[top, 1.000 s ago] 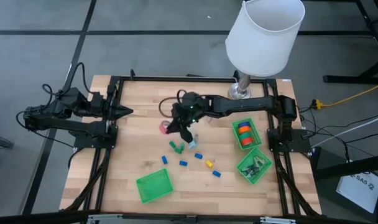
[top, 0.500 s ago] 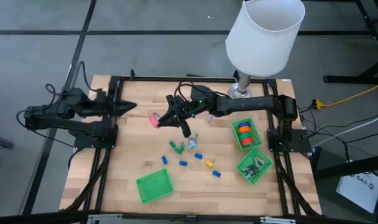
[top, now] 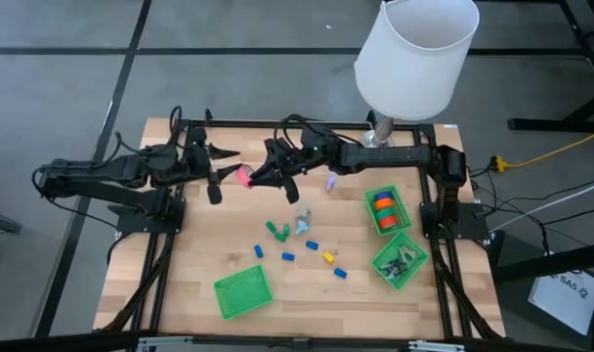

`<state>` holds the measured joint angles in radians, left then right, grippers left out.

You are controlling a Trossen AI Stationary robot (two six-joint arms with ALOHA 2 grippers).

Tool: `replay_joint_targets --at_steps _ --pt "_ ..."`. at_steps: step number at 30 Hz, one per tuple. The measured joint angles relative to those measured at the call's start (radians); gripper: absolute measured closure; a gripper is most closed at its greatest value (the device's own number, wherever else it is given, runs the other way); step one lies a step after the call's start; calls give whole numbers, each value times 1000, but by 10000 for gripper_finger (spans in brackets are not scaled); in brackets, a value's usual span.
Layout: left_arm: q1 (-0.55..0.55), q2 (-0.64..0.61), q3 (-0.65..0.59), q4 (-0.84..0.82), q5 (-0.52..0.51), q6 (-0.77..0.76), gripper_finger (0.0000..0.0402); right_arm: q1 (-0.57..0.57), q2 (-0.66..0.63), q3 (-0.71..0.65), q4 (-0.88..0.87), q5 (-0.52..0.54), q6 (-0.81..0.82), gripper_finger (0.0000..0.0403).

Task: Pick and place Stapler, Stapler remover, tape
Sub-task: Put the pink tape into the top right green bin

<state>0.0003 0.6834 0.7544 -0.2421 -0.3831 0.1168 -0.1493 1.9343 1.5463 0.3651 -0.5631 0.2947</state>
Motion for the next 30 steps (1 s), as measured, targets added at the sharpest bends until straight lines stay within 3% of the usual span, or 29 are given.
replay_joint_targets --at_steps 7,12,15,19,30 --pt "0 -53 -1 -82 -36 -2 209 -42 0 0 -43 -22 -10 366" --pt "-1 -76 -2 -130 28 -39 190 -72 0 0 -23 -2 -16 366" --pt "-1 -60 -2 -93 45 11 186 -78 0 0 -11 -3 -19 366" --pt "1 -13 -2 -37 -37 74 185 -77 0 0 23 -46 6 366" --pt "0 98 -2 136 -40 201 195 -31 -1 0 39 -69 17 366"
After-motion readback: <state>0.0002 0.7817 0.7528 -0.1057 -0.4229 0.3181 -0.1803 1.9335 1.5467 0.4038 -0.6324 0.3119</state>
